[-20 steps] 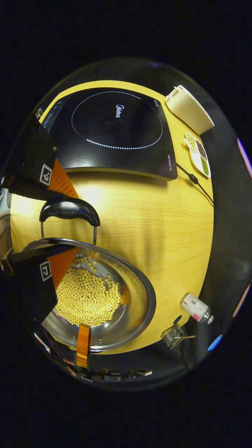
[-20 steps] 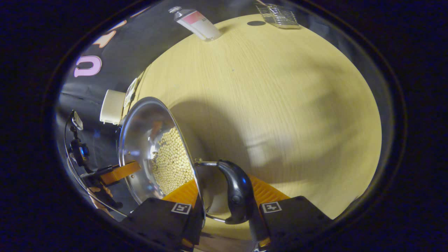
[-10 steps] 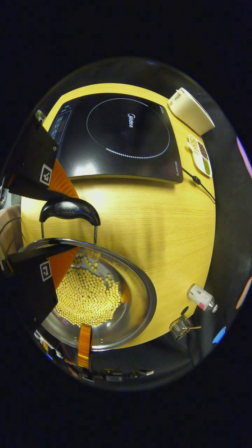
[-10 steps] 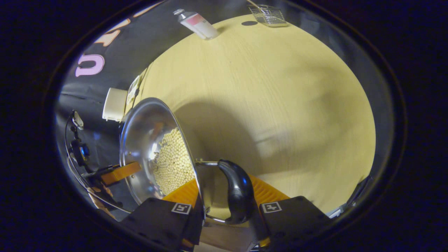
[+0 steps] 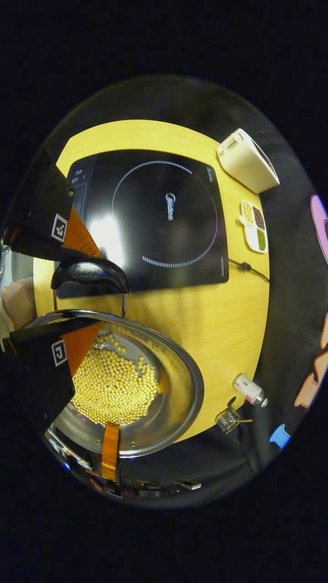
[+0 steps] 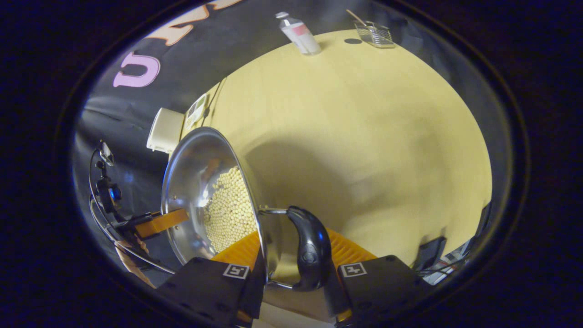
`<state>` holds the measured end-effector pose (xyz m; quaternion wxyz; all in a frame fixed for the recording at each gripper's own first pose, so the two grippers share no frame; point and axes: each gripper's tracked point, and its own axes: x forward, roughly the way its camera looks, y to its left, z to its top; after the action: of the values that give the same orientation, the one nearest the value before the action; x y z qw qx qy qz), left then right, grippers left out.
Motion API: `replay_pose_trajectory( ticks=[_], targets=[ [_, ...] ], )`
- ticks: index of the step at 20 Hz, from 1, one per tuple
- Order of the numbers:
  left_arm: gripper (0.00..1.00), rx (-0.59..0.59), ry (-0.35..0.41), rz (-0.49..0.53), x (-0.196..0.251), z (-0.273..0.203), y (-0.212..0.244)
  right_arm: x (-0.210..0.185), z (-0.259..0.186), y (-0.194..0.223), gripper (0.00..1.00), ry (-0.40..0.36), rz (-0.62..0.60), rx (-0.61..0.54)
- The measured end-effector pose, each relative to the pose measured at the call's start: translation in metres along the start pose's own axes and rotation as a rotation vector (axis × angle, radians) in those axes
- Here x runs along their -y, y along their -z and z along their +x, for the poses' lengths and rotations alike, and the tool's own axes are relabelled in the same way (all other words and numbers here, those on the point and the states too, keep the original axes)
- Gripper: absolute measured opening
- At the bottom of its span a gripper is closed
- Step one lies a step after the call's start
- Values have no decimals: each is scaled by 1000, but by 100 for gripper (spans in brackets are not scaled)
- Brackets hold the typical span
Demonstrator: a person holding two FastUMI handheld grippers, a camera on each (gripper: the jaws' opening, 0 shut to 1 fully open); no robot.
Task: First push the handle of the pot to place it horizontally, then grasp the pot with both hands and set it on the induction cooktop.
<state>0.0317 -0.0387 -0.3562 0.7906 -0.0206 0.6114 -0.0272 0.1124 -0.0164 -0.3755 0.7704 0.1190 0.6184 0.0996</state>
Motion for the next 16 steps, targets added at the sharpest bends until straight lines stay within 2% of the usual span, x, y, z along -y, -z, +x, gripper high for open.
replay_pose_trajectory(
  ticks=[1, 2, 3, 5, 14, 15, 16],
  targets=[
    [63, 8, 0, 3, -14, -5, -1, -13, 3, 5, 53, -1, 4, 5],
    [63, 14, -1, 7, -28, -9, -2, -28, 6, 9, 63, -2, 12, 7],
    [63, 21, -1, 11, -41, -13, -3, -42, 10, 12, 52, -5, 18, 9],
    [65, 37, -1, 11, -69, -17, -7, -72, 16, 16, 57, -16, 22, 17],
    [63, 92, -47, -24, -183, -21, -24, -183, 74, 12, 57, -13, -21, 41],
    [63, 98, -53, -27, -193, -21, -27, -191, 80, 9, 50, -15, -22, 48],
    [63, 103, -59, -31, -203, -19, -29, -201, 86, 7, 50, -16, -22, 56]
  ],
)
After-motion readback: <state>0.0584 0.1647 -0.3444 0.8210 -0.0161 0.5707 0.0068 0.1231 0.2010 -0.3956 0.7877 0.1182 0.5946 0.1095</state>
